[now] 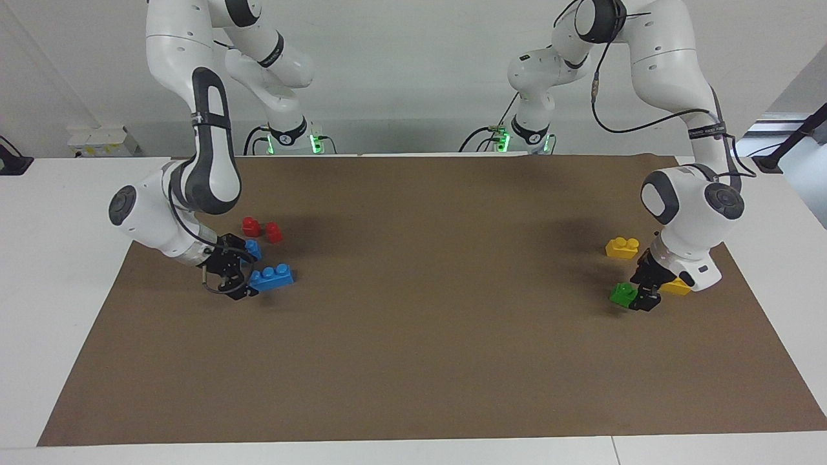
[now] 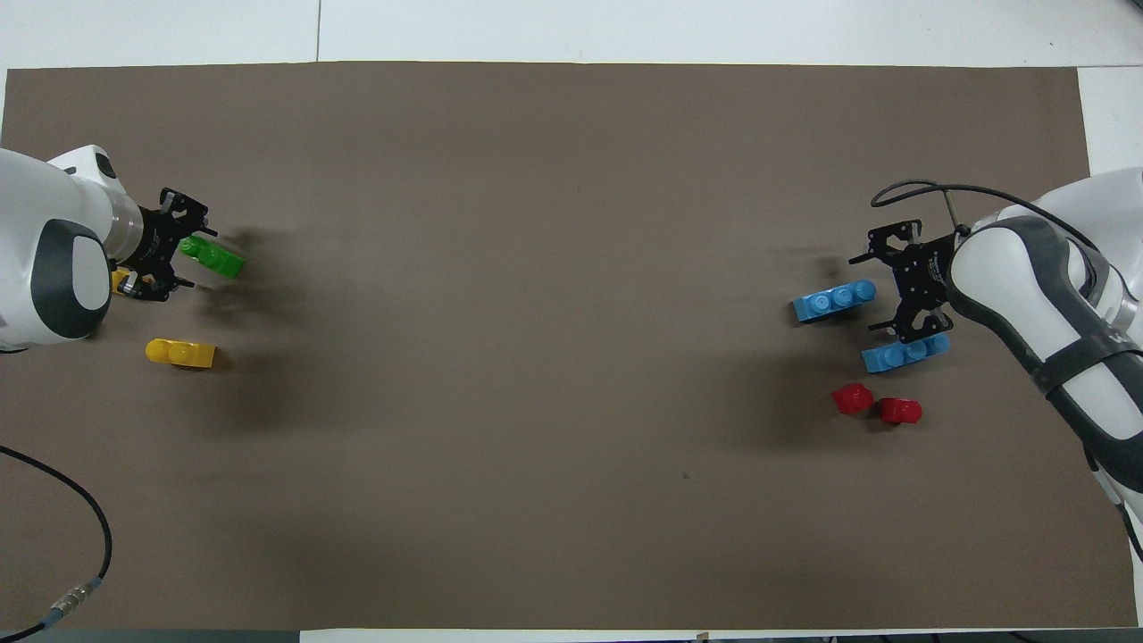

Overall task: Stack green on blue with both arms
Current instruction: 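Close the left gripper on the green brick while the right gripper grasps the blue brick, then lift the green brick with the left gripper while the right gripper carries the blue brick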

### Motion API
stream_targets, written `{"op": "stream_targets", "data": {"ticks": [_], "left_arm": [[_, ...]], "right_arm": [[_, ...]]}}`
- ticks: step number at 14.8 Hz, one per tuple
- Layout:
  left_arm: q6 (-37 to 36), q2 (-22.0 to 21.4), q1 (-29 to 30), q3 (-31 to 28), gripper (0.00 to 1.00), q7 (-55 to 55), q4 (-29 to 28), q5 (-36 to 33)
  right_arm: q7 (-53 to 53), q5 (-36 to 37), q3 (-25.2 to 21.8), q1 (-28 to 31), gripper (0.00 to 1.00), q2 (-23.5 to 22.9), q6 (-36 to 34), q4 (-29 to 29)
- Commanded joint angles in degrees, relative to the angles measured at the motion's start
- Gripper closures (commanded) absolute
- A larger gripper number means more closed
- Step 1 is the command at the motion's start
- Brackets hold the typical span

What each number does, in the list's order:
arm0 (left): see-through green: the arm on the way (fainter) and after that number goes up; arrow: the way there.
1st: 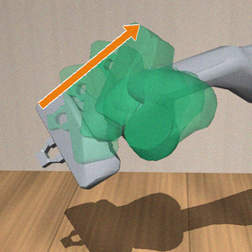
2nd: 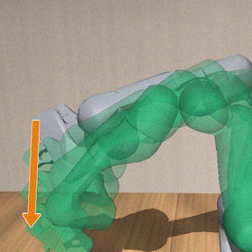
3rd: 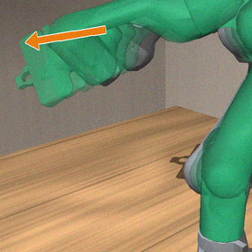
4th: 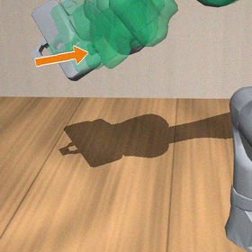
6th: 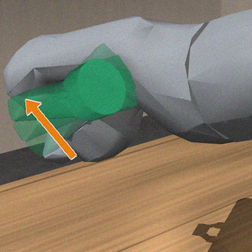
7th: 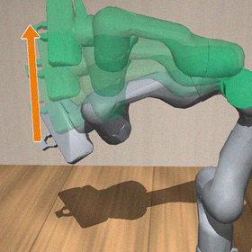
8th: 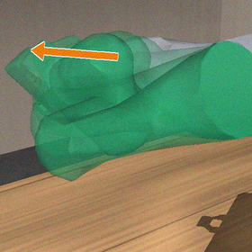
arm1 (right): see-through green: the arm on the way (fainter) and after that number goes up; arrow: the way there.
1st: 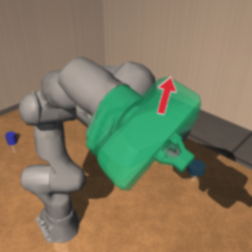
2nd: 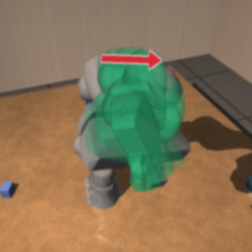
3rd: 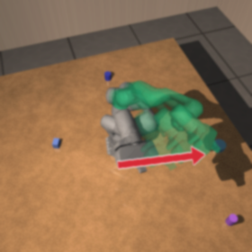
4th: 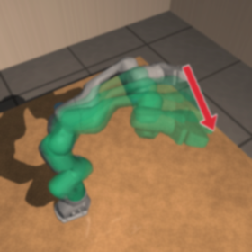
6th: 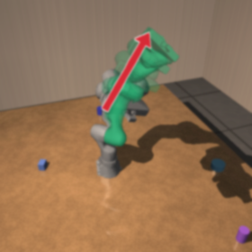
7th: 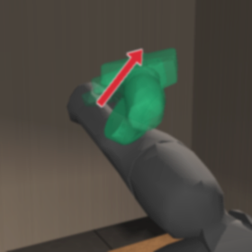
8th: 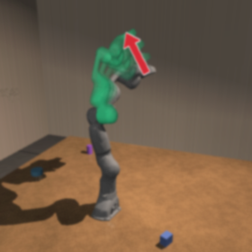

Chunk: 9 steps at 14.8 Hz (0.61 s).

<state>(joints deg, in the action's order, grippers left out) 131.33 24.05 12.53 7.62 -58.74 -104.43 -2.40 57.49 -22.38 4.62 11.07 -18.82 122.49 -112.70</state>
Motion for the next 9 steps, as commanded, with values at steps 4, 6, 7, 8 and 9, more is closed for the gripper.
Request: {"op": "stream_targets", "data": {"ticks": [4,6,7,8,9], "left_arm": [[2.09,0.39,0.48,0.21,1.00,-0.67,0.28,-0.94],[2.00,0.39,0.30,0.29,1.00,-0.50,0.37,-0.94],[1.39,0.39,0.04,0.29,1.00,-0.50,0.63,-0.94],[0.78,0.39,-0.22,0.38,1.00,-0.67,0.98,-0.94],[-0.10,0.30,-0.40,0.38,1.00,-0.84,1.25,-0.85]], "right_arm": [[-2.21,-1.79,0.21,0.18,0.40,0.28,1.17,-1.12],[-2.03,-1.88,0.21,0.18,0.80,0.28,0.82,-0.77],[-1.86,-2.23,0.30,0.26,0.95,0.19,0.47,-0.33],[-1.51,-3.80,0.30,0.18,1.00,0.28,-0.32,0.89],[-0.98,-4.42,0.21,-0.08,1.00,0.54,-2.33,2.99]]}}
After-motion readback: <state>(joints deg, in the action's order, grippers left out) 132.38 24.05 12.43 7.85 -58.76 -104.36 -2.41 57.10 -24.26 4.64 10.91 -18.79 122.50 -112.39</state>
